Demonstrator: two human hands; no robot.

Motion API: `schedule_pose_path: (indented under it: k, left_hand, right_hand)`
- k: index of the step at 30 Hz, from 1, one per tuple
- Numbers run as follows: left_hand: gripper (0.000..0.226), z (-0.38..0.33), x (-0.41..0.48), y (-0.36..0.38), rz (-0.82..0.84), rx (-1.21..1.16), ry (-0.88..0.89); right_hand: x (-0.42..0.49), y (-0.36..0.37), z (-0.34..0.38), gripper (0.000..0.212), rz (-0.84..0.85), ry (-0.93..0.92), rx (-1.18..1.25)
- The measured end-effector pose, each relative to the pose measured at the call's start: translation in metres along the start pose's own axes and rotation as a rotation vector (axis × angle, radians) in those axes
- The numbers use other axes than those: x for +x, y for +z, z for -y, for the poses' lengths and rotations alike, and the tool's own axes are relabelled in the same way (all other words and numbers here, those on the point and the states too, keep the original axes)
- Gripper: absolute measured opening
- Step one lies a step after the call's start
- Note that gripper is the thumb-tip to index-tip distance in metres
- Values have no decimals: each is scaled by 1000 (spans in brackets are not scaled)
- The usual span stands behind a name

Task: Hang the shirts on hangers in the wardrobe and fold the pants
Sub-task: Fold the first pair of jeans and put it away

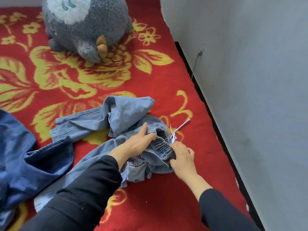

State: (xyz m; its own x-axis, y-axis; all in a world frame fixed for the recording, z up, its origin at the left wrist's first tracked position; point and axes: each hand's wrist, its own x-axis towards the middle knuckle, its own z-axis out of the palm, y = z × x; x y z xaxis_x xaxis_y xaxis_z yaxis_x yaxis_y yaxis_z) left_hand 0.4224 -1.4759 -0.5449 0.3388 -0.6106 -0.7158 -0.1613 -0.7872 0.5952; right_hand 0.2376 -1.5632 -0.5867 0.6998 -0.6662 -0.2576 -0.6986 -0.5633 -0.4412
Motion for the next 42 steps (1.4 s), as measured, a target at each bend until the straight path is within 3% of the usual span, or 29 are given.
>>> schedule_pose_path:
  k: [2,3,6,8,11,14,17,19,23,28,33,39,42]
  left_hand:
    - [98,-3,-4,-2,-45,18,-75]
    - [90,-3,-9,-2,-106,96,-92]
    - [39,4,-26,-8,-251,320,-43]
    - [28,5,-48,-25,-268,255,24]
    - [31,-10,-94,-56,-228,-33,144]
    - [29,-37,-146,-83,-184,-202,293]
    - [22,-62,-191,-110,-296,-335,375]
    - [24,-74,-218,-131,-391,-387,384]
    - [13,-94,-268,-172,-589,-428,390]
    - [19,-108,-320,-228,-919,-401,335]
    - [19,-116,-359,-267,-984,-680,338]
    - [14,-119,-403,-301,-1033,-793,423]
    - [11,-118,-422,-315,-1079,-758,435]
  right_hand:
    - [-18,-2,14,45,-94,-189,-21]
    - [-26,-3,19,45,-120,-270,-21]
    - [-46,-8,26,43,-79,-423,-58]
    - [-52,-16,23,50,22,-333,-58]
    - [-52,-32,29,68,135,-161,-12]
    - [-43,-55,56,51,138,-150,-8]
    - [-38,-77,86,25,62,-28,-60]
    - [-41,-98,109,13,49,75,108]
    - [-53,-143,163,21,67,16,393]
    - [-56,-221,220,20,-14,-144,141]
    - [-56,-282,265,18,-268,-329,-191]
    - [-54,-333,305,28,-476,-226,-461]
    - [-54,-363,320,27,-499,-84,-212]
